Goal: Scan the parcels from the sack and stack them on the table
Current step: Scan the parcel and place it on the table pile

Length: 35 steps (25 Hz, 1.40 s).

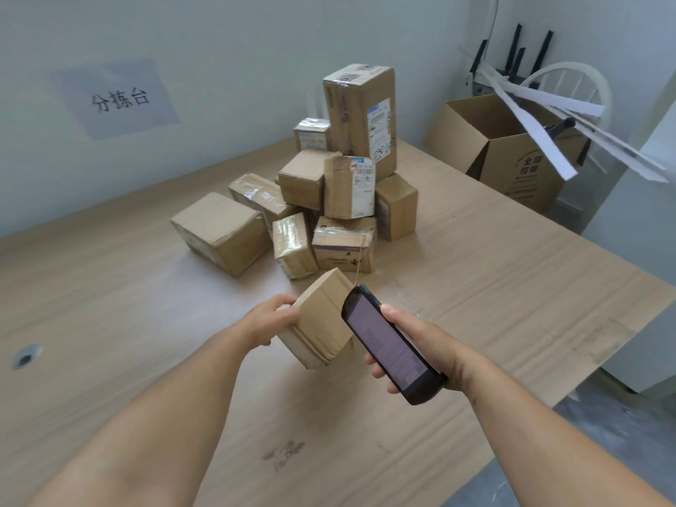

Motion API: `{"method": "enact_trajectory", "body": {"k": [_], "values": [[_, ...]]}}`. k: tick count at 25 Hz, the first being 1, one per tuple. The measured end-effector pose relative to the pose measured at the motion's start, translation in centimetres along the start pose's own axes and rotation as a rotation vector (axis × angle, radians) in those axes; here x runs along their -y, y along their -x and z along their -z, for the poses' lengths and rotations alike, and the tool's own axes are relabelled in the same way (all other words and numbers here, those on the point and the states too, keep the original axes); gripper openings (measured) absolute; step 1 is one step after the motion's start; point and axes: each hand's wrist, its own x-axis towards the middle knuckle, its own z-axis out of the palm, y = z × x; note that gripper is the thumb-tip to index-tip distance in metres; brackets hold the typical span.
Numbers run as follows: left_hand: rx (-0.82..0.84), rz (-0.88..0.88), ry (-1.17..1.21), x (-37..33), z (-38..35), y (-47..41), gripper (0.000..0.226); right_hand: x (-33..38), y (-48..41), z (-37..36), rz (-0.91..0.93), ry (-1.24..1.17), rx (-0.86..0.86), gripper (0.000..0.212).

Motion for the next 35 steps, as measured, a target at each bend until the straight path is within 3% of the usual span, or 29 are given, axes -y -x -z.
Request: {"method": "enact_trajectory", "body": {"k": [2,4,7,10,12,15,17,20,22,26,35], "values": [[-0.005,0.098,0.071,2.8,0.6,1.0,0.047,-0.3,-0.4,-1.7,-0.008,0.018,0.019,0.061],[-0.09,0.127,0.032,5.0,0.7,1.4,0.067,-0.7,-0.7,-3.1,-0.021,0.037,0.032,0.061],[-0.218,0.059,-0.207,5.4,0.2,1.7,0.097,-1.2,-0.8,-4.5,-0.033,0.05,0.026,0.062],[-0.25,0.013,-0.473,4.4,-1.7,2.2,0.096,-1.6,-0.7,-5.1,-0.016,0.062,0.022,0.064],[-0.265,0.005,-0.501,4.2,-2.9,2.3,0.088,-1.9,-0.5,-5.3,-0.006,0.064,0.026,0.067],[-0.216,-0.044,-0.455,4.6,-2.9,2.3,0.082,-2.2,-0.1,-5.1,0.001,0.058,0.023,0.064],[-0.169,-0.081,-0.254,5.0,-1.5,2.4,0.075,-2.3,0.2,-4.9,0.01,0.043,0.015,0.061],[-0.347,-0.092,0.011,6.0,0.0,2.4,0.062,-2.6,0.3,-4.8,0.02,0.024,0.012,0.064],[-0.374,-0.12,-0.086,6.8,0.0,2.4,0.068,-2.7,0.4,-4.9,0.013,0.036,0.012,0.069],[-0.243,-0.042,-0.245,8.2,-0.3,2.7,0.102,-2.9,0.5,-5.2,-0.016,0.059,0.003,0.06],[-0.281,-0.04,0.032,9.1,3.5,3.6,0.097,-4.0,0.1,-6.0,-0.177,0.238,0.062,0.061]]}}
